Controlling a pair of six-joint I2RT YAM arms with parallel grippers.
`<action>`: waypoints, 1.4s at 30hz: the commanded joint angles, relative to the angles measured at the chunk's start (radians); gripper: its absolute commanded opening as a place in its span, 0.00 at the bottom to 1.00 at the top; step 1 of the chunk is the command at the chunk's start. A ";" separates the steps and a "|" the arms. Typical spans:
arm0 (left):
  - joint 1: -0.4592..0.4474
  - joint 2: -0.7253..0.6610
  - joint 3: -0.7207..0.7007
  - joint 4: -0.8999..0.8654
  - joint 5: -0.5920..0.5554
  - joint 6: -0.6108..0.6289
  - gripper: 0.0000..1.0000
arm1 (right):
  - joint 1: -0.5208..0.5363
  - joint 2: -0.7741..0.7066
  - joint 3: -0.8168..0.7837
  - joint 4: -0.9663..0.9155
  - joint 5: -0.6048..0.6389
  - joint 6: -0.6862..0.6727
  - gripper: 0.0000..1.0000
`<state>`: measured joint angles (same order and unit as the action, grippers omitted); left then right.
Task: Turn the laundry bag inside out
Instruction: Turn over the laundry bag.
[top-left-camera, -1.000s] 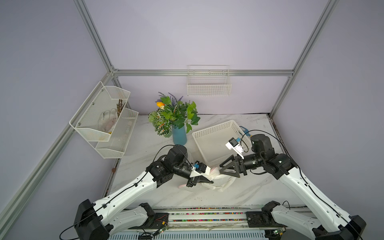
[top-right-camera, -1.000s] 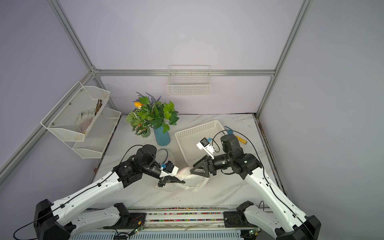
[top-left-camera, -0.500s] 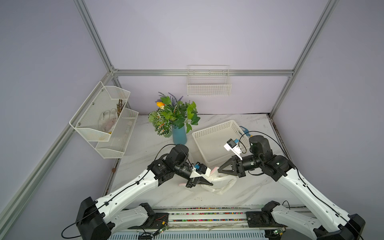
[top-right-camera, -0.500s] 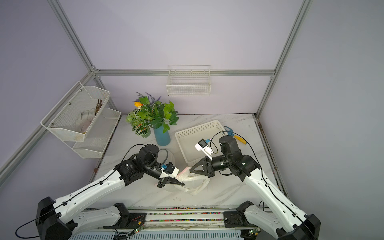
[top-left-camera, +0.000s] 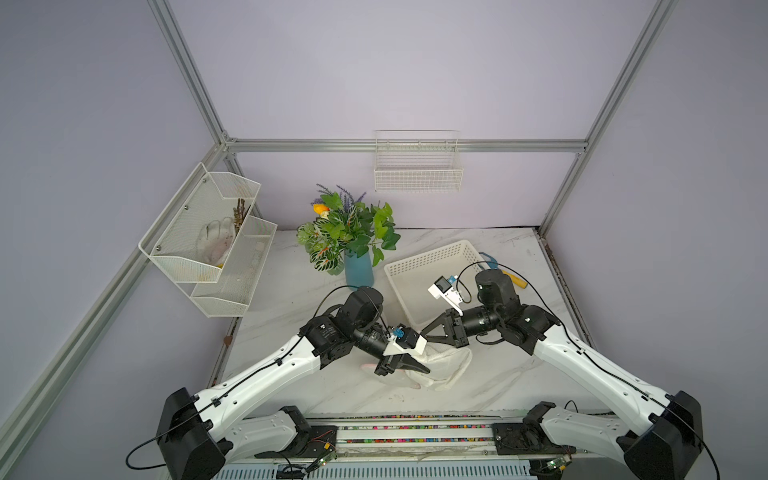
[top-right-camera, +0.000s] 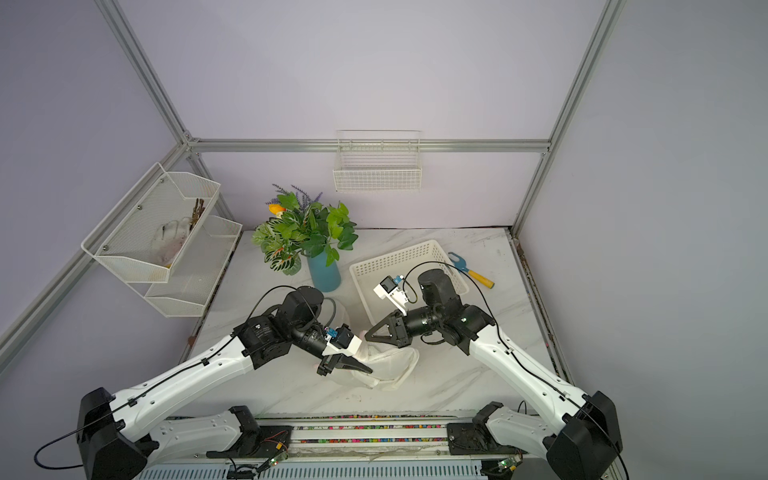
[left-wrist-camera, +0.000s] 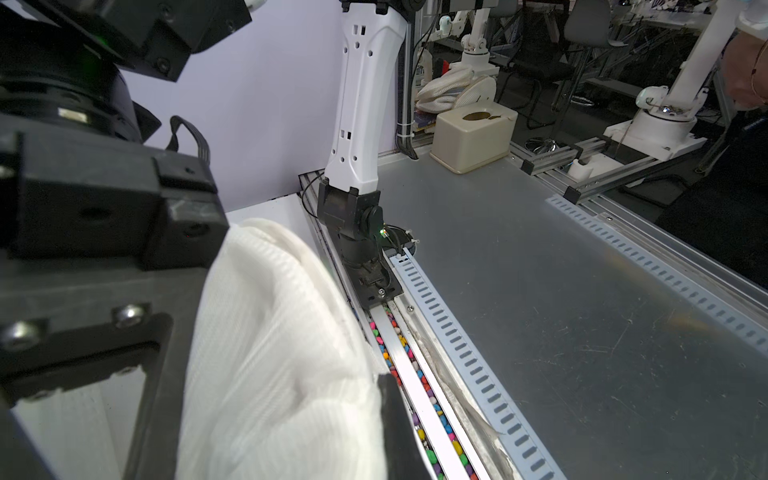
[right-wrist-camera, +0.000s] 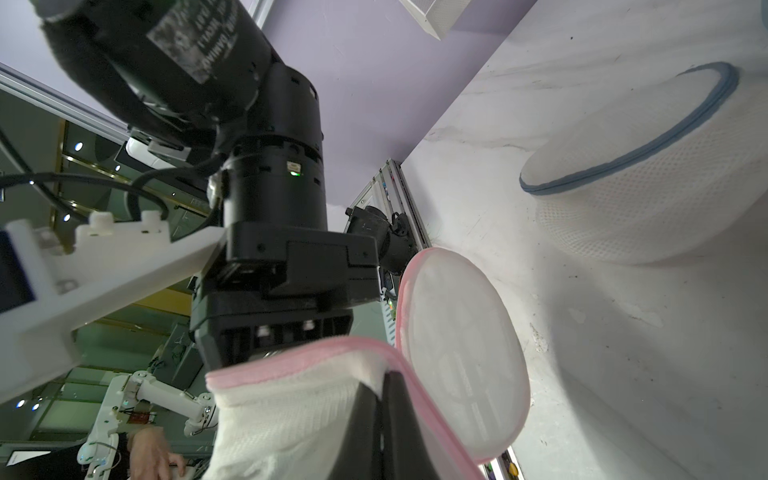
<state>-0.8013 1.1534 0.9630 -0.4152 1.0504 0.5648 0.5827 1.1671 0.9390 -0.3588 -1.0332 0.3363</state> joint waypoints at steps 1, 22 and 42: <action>-0.018 -0.036 0.034 0.017 0.015 0.053 0.00 | -0.007 0.038 -0.015 0.037 0.071 0.011 0.03; 0.026 -0.229 -0.338 0.786 -0.255 -0.570 0.00 | -0.268 -0.449 0.003 -0.249 0.400 0.017 0.71; 0.024 -0.180 -0.322 0.927 -0.151 -0.630 0.00 | -0.267 -0.442 -0.025 -0.146 0.414 0.052 0.00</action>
<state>-0.7792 1.0016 0.6003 0.4858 0.8501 -0.0856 0.3202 0.7258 0.8944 -0.5259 -0.6830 0.3779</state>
